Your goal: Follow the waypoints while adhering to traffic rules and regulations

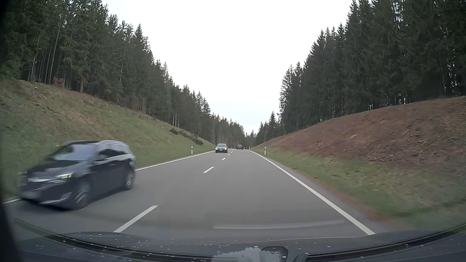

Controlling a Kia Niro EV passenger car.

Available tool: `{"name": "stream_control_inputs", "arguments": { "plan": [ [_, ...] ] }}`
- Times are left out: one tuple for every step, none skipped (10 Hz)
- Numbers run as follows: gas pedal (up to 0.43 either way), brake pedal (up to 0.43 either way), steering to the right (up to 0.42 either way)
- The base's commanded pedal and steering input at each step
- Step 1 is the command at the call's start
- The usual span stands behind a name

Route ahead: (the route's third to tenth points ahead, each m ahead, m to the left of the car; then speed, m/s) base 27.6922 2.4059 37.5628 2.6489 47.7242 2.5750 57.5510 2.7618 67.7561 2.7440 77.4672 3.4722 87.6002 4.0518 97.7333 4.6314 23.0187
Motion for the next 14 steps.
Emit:
{"name": "stream_control_inputs", "arguments": {
  "plan": [
    [0.260, 0.000, -0.011],
    [0.248, 0.000, -0.011],
    [0.248, 0.000, -0.011],
    [0.248, 0.000, -0.010],
    [0.248, 0.000, -0.009],
    [0.240, 0.000, -0.006],
    [0.240, 0.000, -0.005],
    [0.228, 0.000, -0.004],
    [0.228, 0.000, -0.004],
    [0.220, 0.000, -0.005],
    [0.220, 0.000, -0.005],
    [0.220, 0.000, -0.005],
    [0.220, 0.000, -0.005],
    [0.209, 0.000, -0.004]
  ]
}}
